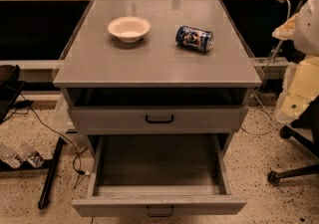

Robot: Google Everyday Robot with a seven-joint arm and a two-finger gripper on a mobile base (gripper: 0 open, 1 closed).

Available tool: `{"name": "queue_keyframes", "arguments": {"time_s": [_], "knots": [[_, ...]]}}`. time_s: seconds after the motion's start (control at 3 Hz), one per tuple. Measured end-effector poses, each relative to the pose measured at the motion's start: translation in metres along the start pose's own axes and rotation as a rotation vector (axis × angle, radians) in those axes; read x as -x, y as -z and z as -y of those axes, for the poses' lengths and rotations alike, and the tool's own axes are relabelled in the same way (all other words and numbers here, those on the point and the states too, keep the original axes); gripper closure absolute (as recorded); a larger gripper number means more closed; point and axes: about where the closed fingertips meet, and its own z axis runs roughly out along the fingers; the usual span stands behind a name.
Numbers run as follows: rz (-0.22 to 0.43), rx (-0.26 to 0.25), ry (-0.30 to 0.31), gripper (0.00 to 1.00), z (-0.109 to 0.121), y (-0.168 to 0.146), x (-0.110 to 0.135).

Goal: Close middle drawer

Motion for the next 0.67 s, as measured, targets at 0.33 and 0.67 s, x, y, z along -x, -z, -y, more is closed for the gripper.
{"name": "queue_keyframes", "arguments": {"time_s": [0.33,0.67], "knots": [[-0.001,-0.024,0.006,0.00,0.000,0.002,0.003],[0.037,-0.001,-0.002,0.00,-0.018,-0.026,-0.001]]}}
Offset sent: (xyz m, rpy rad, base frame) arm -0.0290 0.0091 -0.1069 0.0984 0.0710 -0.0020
